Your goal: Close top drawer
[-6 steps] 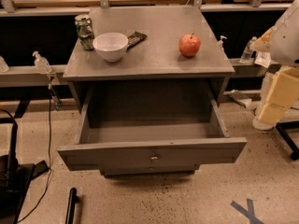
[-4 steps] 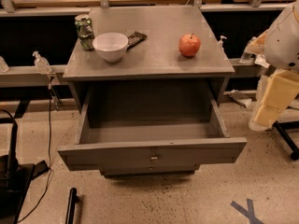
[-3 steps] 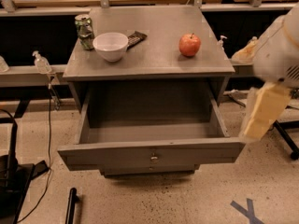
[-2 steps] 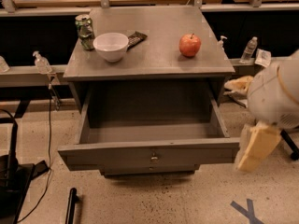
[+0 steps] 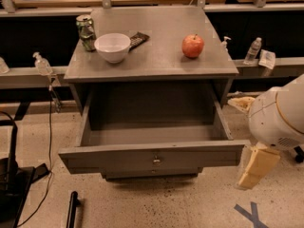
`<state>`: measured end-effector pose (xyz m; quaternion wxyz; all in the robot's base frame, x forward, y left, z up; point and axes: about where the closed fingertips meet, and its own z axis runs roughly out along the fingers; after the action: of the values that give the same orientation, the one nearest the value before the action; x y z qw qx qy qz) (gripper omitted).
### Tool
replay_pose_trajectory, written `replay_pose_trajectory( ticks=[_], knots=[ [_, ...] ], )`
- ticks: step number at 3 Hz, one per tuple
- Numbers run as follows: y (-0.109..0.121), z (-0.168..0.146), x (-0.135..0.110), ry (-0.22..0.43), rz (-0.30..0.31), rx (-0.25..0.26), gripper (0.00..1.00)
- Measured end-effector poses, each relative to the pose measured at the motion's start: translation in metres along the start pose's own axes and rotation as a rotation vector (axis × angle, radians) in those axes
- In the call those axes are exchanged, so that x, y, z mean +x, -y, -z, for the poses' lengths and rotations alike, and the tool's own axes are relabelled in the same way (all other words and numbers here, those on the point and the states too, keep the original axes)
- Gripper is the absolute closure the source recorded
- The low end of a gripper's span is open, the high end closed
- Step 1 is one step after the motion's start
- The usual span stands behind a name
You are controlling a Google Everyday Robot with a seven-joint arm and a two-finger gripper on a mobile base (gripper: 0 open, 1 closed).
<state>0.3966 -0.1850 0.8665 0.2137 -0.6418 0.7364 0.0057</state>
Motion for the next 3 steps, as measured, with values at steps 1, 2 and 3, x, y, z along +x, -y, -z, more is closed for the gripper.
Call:
replay_pose_trajectory(
  ticks=[1,2,3],
  knots=[
    [0.006,-0.023,0.006,0.025,-0.008,0.009,0.00],
    [0.015,-0.122,0.026,0.132,-0.044,0.004,0.00],
    [0.037,-0.184,0.033,0.176,-0.045,0.061,0.00]
  ],
)
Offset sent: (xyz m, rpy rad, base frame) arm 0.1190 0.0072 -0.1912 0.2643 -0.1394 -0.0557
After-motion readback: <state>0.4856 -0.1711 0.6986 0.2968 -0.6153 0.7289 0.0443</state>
